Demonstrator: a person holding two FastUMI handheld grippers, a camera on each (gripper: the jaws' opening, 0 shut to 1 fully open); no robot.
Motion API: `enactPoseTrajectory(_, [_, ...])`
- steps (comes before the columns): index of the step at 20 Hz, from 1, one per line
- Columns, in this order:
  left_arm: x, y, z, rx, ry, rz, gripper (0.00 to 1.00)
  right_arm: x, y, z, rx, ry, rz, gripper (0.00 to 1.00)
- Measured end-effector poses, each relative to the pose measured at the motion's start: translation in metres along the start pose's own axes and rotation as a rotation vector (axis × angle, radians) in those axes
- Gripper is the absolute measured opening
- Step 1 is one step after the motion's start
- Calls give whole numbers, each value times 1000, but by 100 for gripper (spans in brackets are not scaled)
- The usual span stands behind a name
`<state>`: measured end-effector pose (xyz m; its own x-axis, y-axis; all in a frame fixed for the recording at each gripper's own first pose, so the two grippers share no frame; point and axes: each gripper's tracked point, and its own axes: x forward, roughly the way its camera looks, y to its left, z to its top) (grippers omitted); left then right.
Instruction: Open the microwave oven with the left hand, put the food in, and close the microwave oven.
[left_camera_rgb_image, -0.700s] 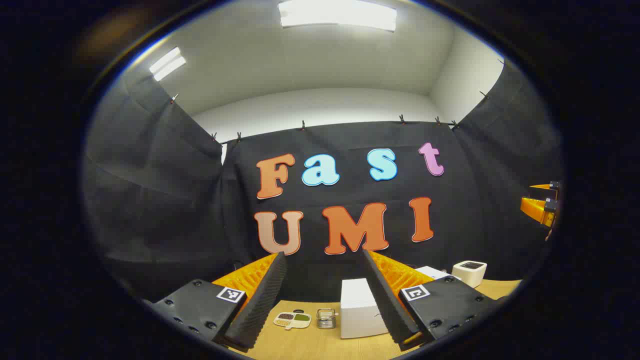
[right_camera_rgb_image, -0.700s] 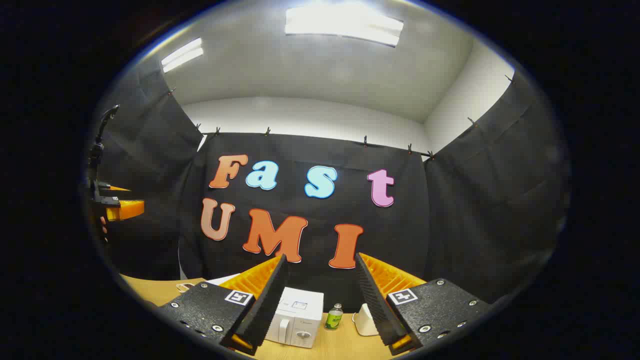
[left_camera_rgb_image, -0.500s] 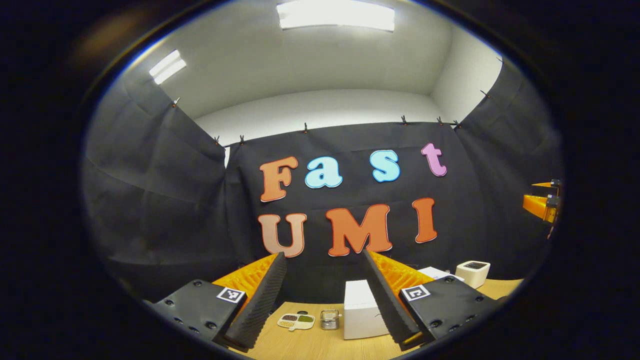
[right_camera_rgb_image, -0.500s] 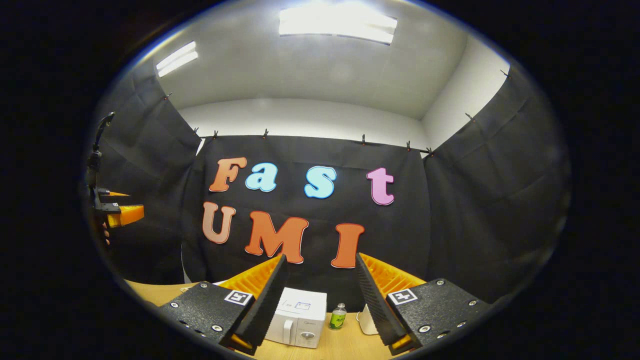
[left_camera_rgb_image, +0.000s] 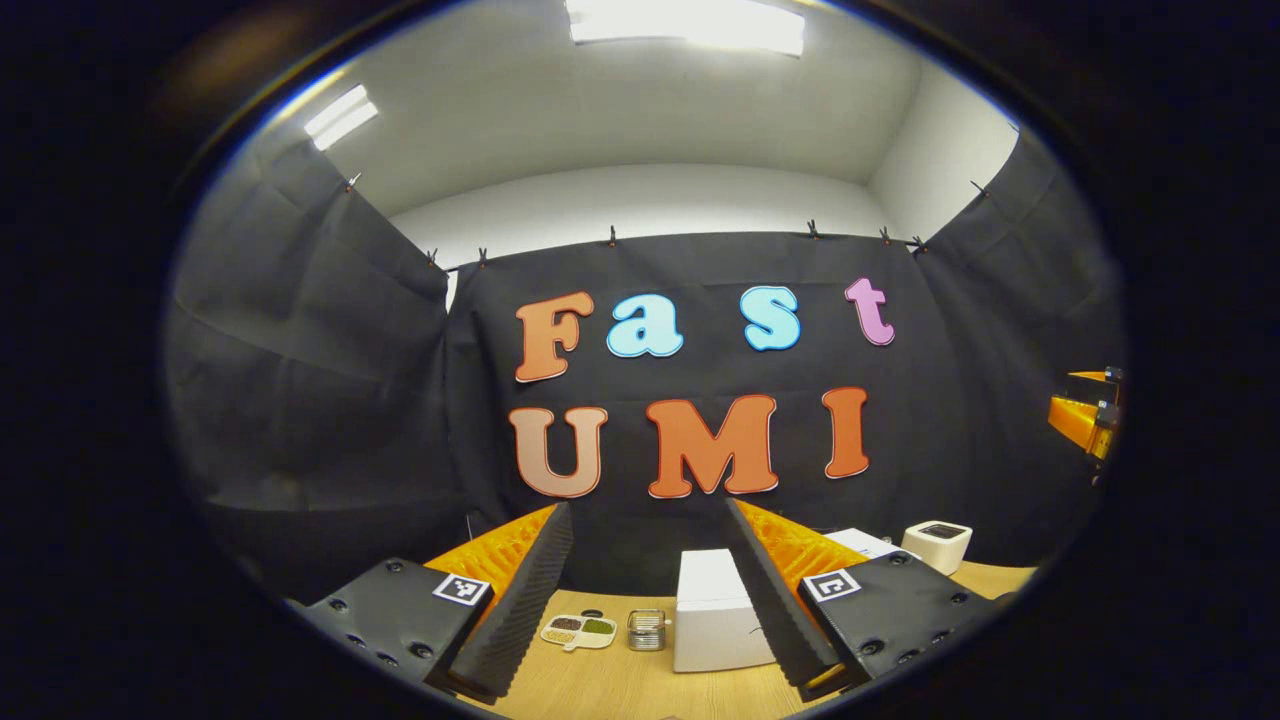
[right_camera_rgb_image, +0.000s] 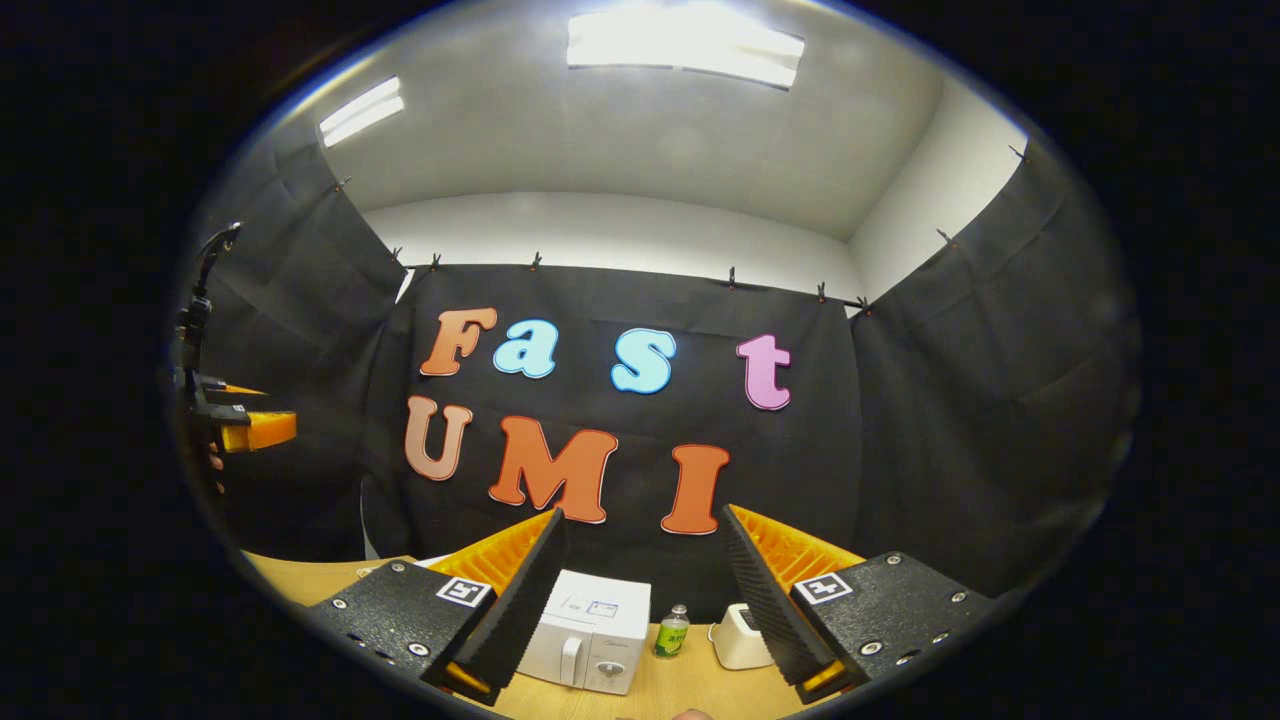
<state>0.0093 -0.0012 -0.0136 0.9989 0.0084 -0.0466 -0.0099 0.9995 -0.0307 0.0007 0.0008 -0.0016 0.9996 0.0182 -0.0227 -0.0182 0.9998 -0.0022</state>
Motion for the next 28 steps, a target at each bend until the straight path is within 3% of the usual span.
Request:
enactPoseTrajectory(2, [3,-4,-2,-4,4,-7,94,2,2,-3,-2,10,2,94])
enactPoseTrajectory(3, [4,-5,-4,-10,8,-9,98,4,3,-5,-2,17,6,94])
enactPoseTrajectory(5, [6,-10,-8,-16,20,-20,94,5,6,-11,1,32,16,94])
enactPoseTrajectory(8, [8,-13,-10,-13,19,-22,98,6,8,-15,3,36,28,94])
enactPoseTrajectory(10, [9,-16,-11,-15,16,-24,94,6,3,-18,1,32,18,95])
enactPoseTrajectory(14, [12,-31,-20,-26,18,-30,94,4,-6,-25,32,37,5,94])
enactPoseTrajectory(15, [13,-35,-22,-21,12,-32,100,3,-8,-28,41,40,0,94])
enactPoseTrajectory(16, [13,-42,-25,-18,1,-39,94,1,-13,-32,47,42,-5,94])
enactPoseTrajectory(19, [15,-68,-39,-14,-17,-55,98,-3,-30,-51,45,52,-35,94])
enactPoseTrajectory(23, [19,-123,-84,4,12,-138,94,-13,-49,-88,48,93,-62,94])
enactPoseTrajectory(24, [21,-136,-95,-9,24,-158,98,-15,-52,-100,41,111,-66,94])
enactPoseTrajectory(26, [19,-169,-120,-38,58,-223,93,-20,-56,-119,33,143,-62,94])
enactPoseTrajectory(28, [20,-190,-136,-56,76,-256,98,-27,-52,-133,46,167,-45,94])
